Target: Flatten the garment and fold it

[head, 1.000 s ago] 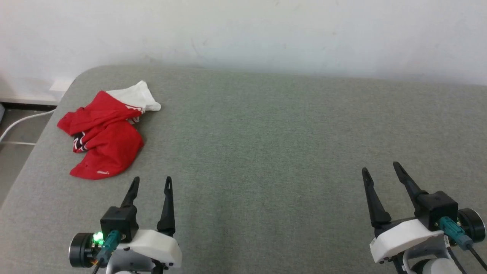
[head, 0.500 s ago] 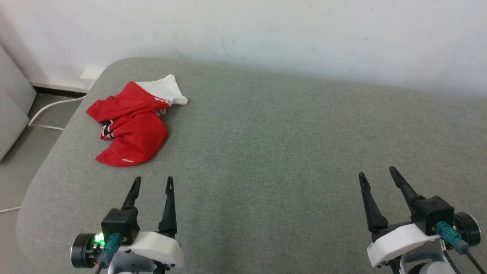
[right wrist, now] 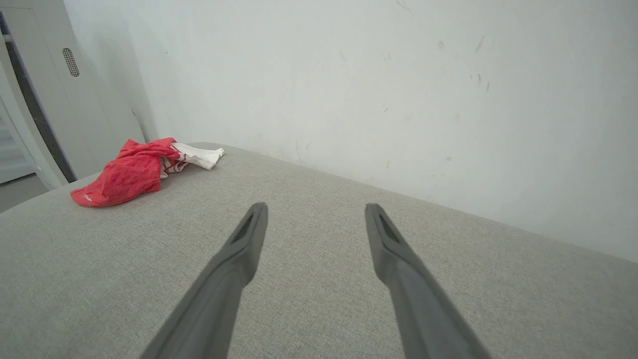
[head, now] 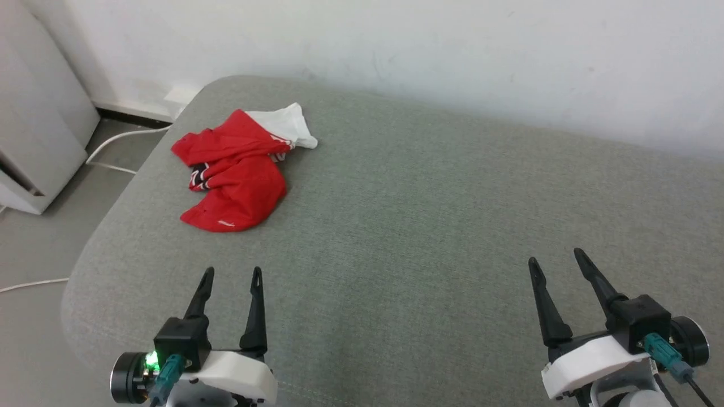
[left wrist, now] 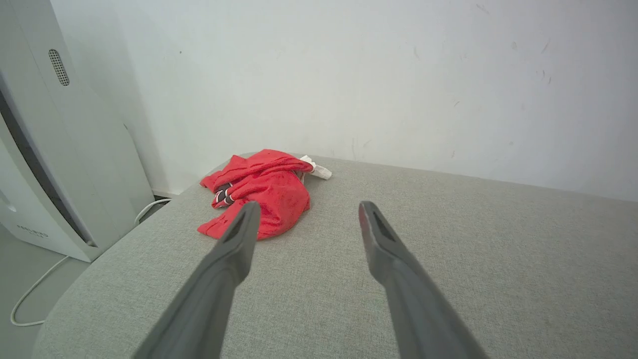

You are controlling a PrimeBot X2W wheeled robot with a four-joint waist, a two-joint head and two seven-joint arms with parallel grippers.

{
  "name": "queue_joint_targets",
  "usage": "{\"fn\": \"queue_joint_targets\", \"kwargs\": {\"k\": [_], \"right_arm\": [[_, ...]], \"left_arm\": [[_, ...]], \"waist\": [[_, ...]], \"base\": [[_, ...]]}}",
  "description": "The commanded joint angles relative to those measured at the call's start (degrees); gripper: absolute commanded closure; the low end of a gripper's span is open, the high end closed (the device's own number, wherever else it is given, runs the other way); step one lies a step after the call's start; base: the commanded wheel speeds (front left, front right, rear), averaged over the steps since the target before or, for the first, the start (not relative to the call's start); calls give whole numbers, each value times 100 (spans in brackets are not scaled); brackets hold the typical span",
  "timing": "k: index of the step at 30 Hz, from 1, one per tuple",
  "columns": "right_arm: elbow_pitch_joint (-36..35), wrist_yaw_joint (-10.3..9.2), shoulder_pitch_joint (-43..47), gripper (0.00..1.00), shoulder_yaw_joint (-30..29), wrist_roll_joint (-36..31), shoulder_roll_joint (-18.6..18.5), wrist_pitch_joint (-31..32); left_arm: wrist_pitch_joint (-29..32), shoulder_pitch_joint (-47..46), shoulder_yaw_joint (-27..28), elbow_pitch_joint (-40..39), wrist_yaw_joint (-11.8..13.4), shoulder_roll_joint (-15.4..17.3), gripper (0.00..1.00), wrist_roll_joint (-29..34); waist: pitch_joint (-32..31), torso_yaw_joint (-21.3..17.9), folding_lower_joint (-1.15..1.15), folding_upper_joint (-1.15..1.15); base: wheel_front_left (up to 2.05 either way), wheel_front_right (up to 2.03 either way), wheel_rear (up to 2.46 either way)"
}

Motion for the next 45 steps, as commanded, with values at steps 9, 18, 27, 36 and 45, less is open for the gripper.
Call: {"fn": "queue_joint_targets", "kwargs": {"k": [9,18,27,36,45], "right_arm": [[49,-8,41,0,23,42,13,-136],[108,-9,47,0,82,76,15,-244],[153,-10,42,0,109,101,17,-352],[180,-11,45,0,121,129,18,-459],[202,-12,26,0,136,94,20,-567]], "left_arm": [[-155,33,-92,39,108,-6,0,-107],[-263,74,-131,57,152,-7,0,-162],[-371,62,-184,66,205,-8,0,-229],[-479,64,-228,104,227,-9,0,-291],[-587,78,-306,119,277,-9,0,-390]], "waist": [[25,336,0,0],[30,588,0,0],[53,813,0,0],[83,1047,0,0],[198,1296,0,0]], "base": [[0,0,0],[0,0,0],[0,0,0],[0,0,0],[0,0,0]]}}
